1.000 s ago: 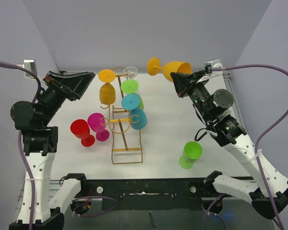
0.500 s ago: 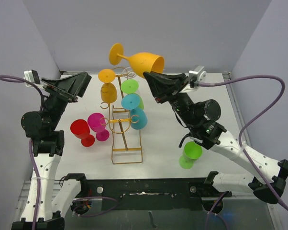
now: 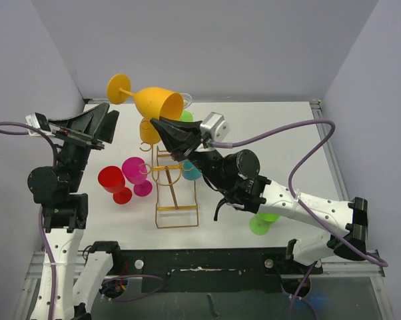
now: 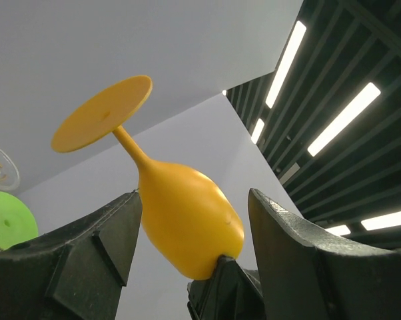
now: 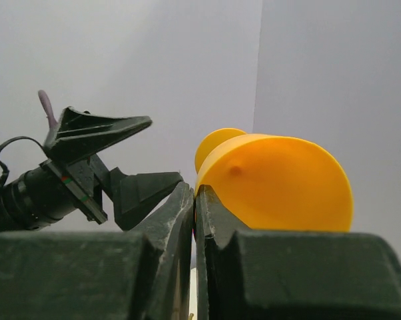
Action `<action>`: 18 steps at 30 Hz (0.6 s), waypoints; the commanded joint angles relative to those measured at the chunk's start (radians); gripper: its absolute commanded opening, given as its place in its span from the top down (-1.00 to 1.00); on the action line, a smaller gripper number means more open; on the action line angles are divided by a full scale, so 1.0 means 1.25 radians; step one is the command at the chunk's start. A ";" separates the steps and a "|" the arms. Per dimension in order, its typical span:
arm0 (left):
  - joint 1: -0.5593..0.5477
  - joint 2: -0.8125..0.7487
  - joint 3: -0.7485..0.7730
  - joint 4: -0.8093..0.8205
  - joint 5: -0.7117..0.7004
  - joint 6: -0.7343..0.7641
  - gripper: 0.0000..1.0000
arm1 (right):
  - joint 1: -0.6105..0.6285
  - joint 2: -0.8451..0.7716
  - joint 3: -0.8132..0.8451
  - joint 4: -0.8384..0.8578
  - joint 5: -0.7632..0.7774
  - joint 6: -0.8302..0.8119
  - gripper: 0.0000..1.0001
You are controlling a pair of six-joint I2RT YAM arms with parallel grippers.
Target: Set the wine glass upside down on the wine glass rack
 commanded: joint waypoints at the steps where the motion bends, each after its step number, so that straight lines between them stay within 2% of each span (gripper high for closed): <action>1: 0.002 0.001 -0.017 0.006 -0.033 -0.037 -0.21 | 0.044 -0.001 0.032 0.091 0.033 -0.085 1.00; 9: 0.002 0.003 -0.009 -0.053 -0.053 -0.019 0.03 | 0.104 0.033 0.026 0.107 0.056 -0.166 1.00; 16: 0.002 -0.021 -0.003 -0.084 -0.095 0.005 0.07 | 0.119 0.058 0.046 0.067 0.049 -0.182 1.00; 18: 0.002 -0.019 -0.005 -0.081 -0.087 0.004 0.13 | 0.120 0.060 0.044 0.062 0.045 -0.185 1.00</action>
